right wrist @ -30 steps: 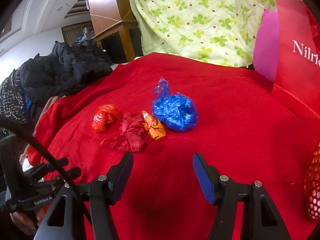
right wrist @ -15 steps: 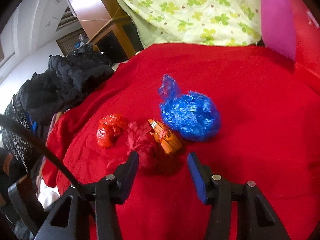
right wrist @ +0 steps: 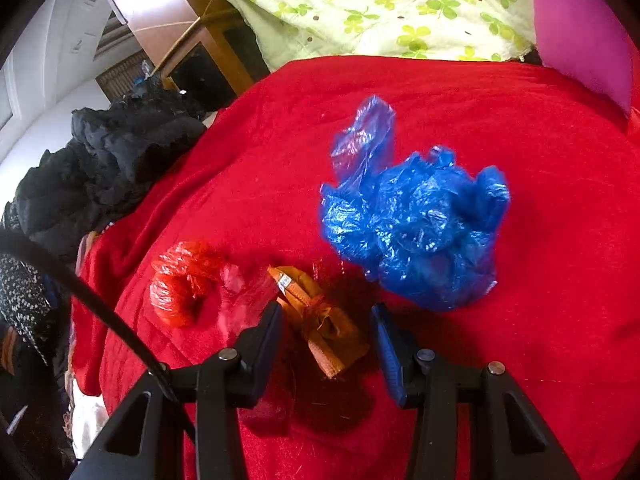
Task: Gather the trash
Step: 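Grasp the orange wrapper with the right tool while the left tool grasps the dark red ribbon bundle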
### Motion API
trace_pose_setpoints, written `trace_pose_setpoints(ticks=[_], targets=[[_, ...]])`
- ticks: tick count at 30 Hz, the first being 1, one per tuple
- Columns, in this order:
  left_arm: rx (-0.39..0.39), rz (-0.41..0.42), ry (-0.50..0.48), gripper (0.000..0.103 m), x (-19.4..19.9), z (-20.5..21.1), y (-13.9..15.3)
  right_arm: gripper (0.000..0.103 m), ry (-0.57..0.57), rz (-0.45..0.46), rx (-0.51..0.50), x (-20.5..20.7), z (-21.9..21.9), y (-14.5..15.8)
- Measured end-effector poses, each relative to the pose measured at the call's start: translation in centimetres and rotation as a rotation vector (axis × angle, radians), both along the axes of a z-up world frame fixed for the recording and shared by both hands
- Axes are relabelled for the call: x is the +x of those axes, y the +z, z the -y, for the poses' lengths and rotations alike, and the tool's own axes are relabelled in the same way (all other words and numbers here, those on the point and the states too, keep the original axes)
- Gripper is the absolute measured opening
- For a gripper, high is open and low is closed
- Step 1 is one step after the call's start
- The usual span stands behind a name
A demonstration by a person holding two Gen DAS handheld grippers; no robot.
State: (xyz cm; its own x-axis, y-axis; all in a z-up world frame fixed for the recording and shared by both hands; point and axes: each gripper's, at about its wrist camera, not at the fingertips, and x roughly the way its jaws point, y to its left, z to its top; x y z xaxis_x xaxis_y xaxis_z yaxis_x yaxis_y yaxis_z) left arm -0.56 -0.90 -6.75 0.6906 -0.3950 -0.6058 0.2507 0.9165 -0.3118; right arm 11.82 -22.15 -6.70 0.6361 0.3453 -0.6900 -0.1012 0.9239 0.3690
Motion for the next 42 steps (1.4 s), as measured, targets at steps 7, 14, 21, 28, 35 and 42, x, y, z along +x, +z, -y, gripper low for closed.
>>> trace_pose_setpoints(ticks=[7,14,21,28,35,42], targets=[[0.048,0.002,-0.007,0.07,0.1,0.9,0.2,0.034,0.013,0.016,-0.026,-1.1,0.1,0.7],[0.12,0.013,-0.014,0.07,0.4,2.6,0.8,0.034,-0.006,-0.022,-0.021,-3.3,2.2,0.8],[0.186,0.031,0.002,0.07,1.1,4.2,2.3,0.034,-0.038,-0.03,-0.027,-5.2,4.8,1.2],[0.268,0.044,-0.004,0.07,1.0,5.9,3.4,0.034,-0.063,-0.023,-0.038,-6.3,6.4,1.8],[0.306,0.046,-0.013,0.07,1.4,6.8,3.9,0.034,-0.087,-0.027,-0.038,-6.9,8.3,1.9],[0.328,0.05,-0.023,0.07,1.7,8.1,4.4,0.034,-0.116,-0.034,-0.024,-7.3,9.9,2.0]])
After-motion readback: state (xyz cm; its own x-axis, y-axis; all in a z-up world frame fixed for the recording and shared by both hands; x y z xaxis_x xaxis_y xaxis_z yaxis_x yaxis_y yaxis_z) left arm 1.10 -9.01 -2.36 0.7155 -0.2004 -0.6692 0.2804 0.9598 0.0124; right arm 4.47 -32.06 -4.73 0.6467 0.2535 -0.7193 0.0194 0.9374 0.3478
